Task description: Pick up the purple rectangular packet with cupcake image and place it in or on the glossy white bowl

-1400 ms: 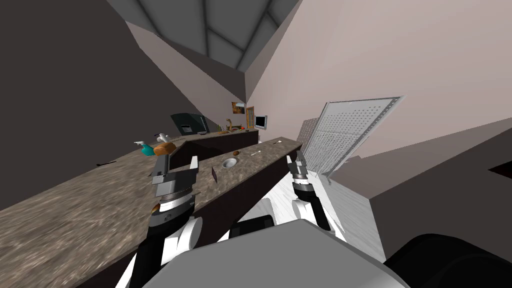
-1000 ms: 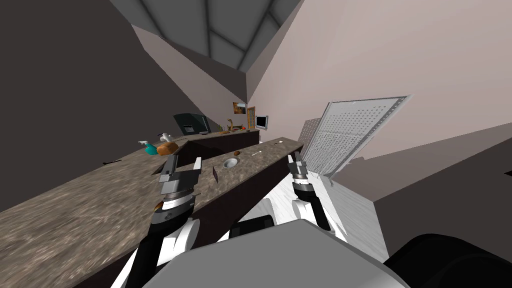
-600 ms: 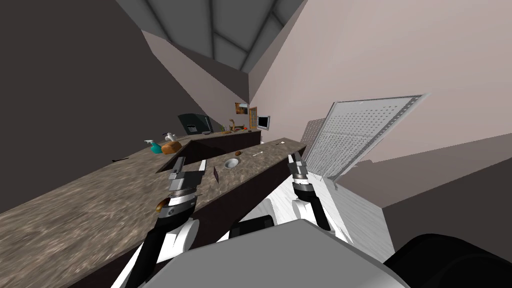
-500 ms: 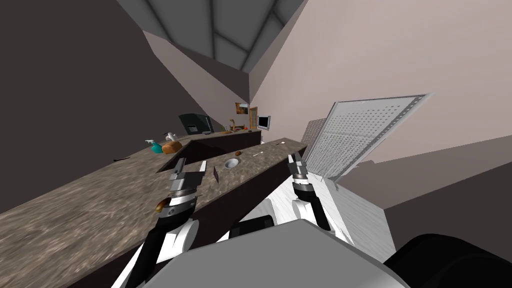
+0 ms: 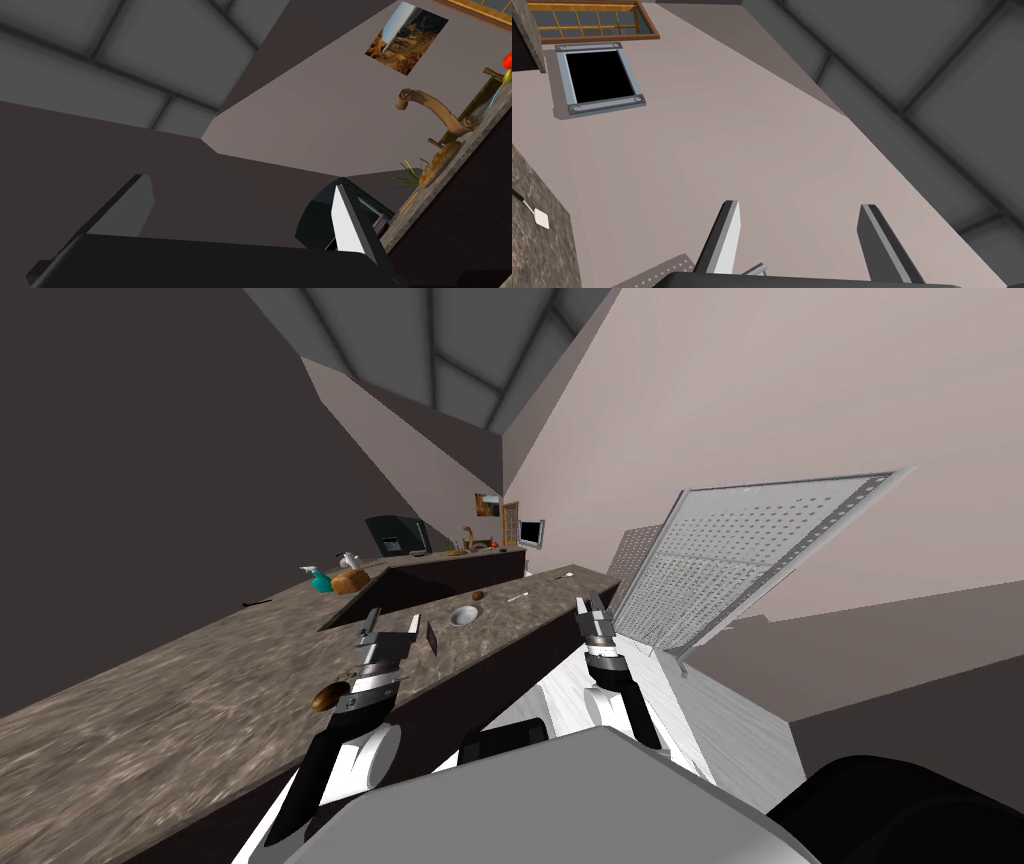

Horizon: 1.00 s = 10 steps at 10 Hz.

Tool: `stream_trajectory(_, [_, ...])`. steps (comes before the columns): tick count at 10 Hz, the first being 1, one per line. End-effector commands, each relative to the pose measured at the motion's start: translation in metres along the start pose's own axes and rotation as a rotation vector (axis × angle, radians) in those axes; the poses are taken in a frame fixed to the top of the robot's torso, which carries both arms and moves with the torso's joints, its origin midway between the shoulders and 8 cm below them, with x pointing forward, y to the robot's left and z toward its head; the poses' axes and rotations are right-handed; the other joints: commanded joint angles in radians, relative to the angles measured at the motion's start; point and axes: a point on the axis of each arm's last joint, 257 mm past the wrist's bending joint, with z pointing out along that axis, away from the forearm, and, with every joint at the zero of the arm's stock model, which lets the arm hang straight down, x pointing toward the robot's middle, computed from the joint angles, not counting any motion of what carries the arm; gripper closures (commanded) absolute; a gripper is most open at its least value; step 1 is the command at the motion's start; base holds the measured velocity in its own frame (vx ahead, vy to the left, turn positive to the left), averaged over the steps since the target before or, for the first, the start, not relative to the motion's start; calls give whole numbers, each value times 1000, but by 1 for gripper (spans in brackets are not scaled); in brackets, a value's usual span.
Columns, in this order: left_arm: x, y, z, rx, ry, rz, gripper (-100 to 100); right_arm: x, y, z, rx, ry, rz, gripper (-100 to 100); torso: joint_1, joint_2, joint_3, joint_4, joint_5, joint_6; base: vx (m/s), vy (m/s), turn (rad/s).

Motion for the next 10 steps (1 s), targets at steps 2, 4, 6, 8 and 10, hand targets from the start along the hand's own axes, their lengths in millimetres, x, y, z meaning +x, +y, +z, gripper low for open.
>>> stream_trajectory(2, [-17,25,-2,-55,-49,-109,-100,0,0,0,0,0,0,0,0,0,0,0,0,0,32,-30,72])
stream_trajectory(4, [-31,43,-5,-94,-92,-194,-100,0,0,0,0,0,0,0,0,0,0,0,0,0,34,-31,74])
stream_trajectory(6, [-44,63,-9,-132,-139,-282,-100,0,0,0,0,0,0,0,-1,0,0,0,0,0,36,-37,70])
stream_trajectory(8, [-56,82,-15,-167,-189,-369,-100,0,0,0,0,0,0,0,0,0,0,0,0,0,29,-24,72])
stream_trajectory(10, [-67,101,-21,-197,-240,-457,-100,0,0,0,0,0,0,0,0,1,0,0,0,0,25,-28,70])
